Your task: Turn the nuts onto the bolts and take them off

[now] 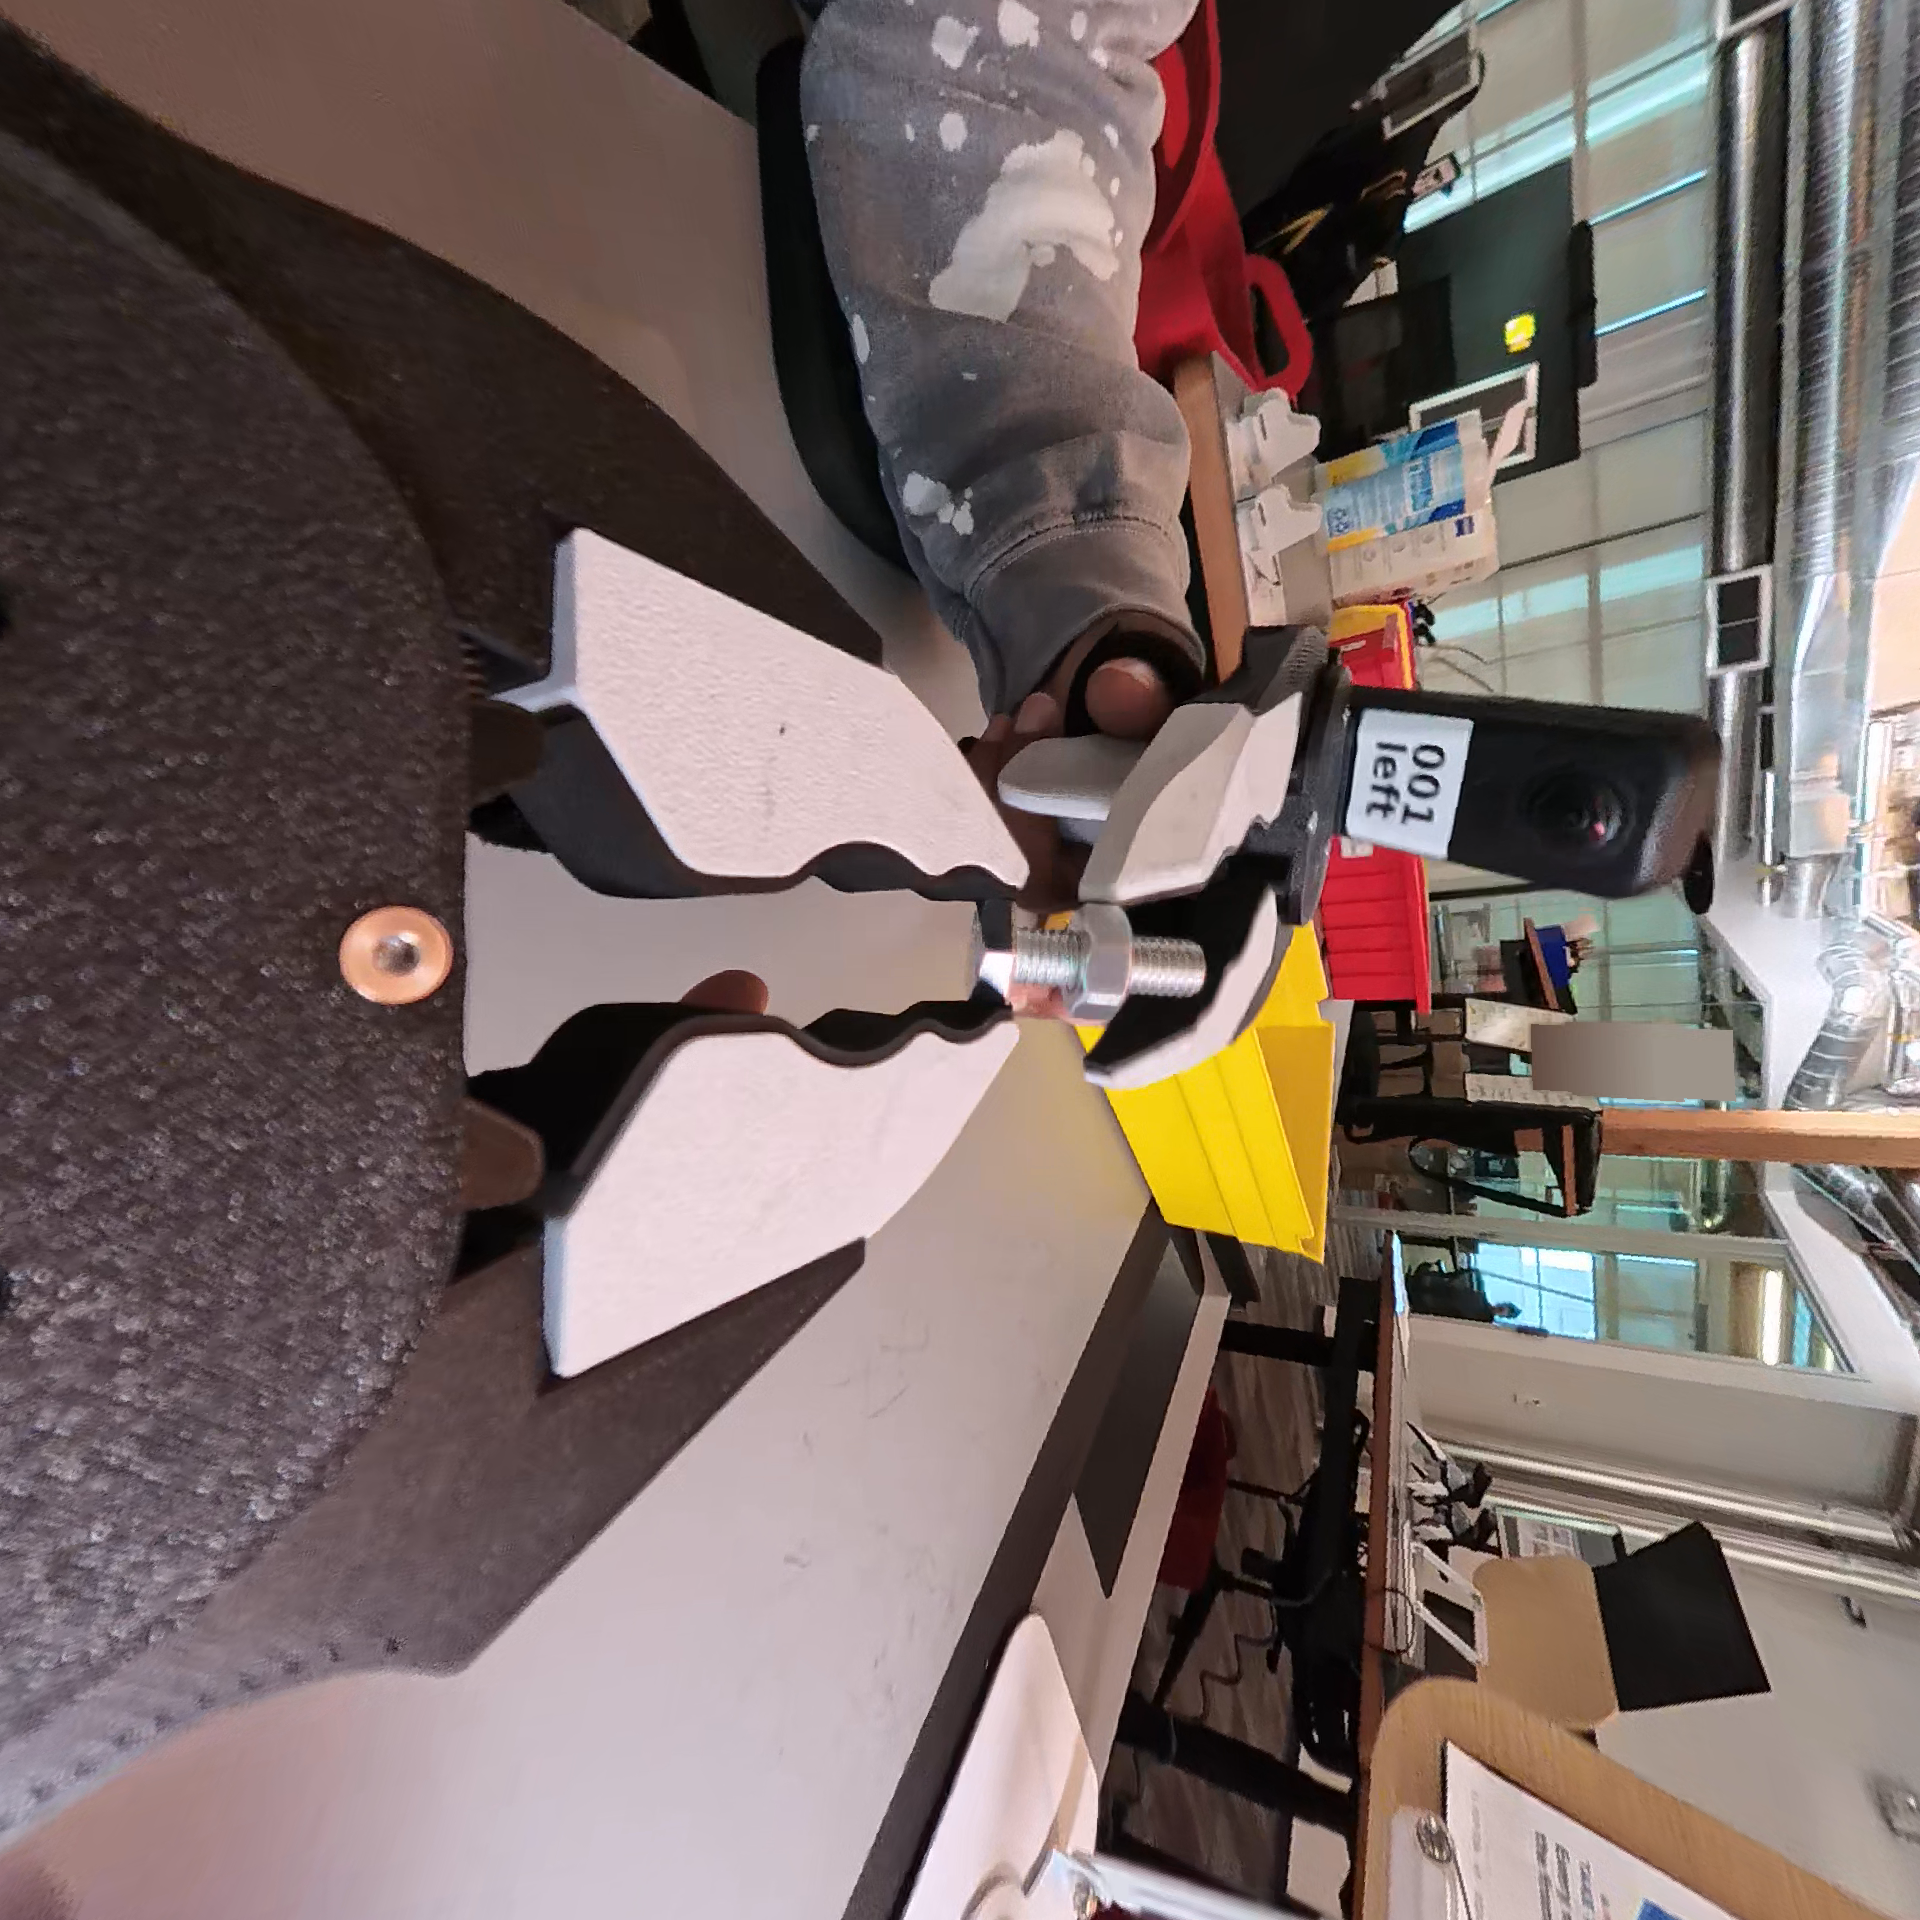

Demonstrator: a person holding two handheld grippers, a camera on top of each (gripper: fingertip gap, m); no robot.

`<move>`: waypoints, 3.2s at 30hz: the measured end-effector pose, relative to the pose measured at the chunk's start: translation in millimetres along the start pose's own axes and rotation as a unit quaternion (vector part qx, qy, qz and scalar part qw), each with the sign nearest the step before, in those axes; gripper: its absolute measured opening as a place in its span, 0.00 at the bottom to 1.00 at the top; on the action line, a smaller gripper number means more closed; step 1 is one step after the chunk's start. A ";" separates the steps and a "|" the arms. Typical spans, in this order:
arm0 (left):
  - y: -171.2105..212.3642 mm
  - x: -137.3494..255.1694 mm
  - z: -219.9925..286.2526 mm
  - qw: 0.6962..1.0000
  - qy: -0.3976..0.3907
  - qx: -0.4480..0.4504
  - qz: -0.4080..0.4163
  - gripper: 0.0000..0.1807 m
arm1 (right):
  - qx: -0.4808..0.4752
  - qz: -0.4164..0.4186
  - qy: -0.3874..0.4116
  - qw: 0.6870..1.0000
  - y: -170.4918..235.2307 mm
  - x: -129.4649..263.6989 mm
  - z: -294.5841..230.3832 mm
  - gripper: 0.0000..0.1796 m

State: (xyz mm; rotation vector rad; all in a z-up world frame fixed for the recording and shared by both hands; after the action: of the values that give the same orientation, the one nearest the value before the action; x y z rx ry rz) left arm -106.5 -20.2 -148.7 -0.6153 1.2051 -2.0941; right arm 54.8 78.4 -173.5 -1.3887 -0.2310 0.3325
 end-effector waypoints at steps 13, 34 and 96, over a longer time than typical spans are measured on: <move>0.0 -0.4 -0.9 1.000 -0.005 -0.001 0.015 0.15 | 0.002 0.004 0.006 1.000 -2.3 2.3 2.3 0.10; -2.4 5.1 -1.2 1.000 0.010 0.007 0.028 0.15 | 0.012 -0.002 0.008 1.000 -4.2 1.7 0.7 0.10; 23.1 -6.7 -33.2 0.969 -0.237 -0.056 0.037 0.09 | 0.100 -0.332 0.350 0.870 -34.5 73.9 180.5 0.10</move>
State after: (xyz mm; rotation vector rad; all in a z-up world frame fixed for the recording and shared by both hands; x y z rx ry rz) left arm -117.2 -4.8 -185.2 -1.0374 1.0516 -1.6913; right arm 63.4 266.3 -111.4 -1.0638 -0.0551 -0.7032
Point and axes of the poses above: each gripper's, where its closed fingertips meet, x back along the fingers, y out of its underside, z = x × y across the jaws, the point moved 10 cm from there along x, back along the fingers, and after that the axes turned 14 degrees about x, right-handed, at the moved point
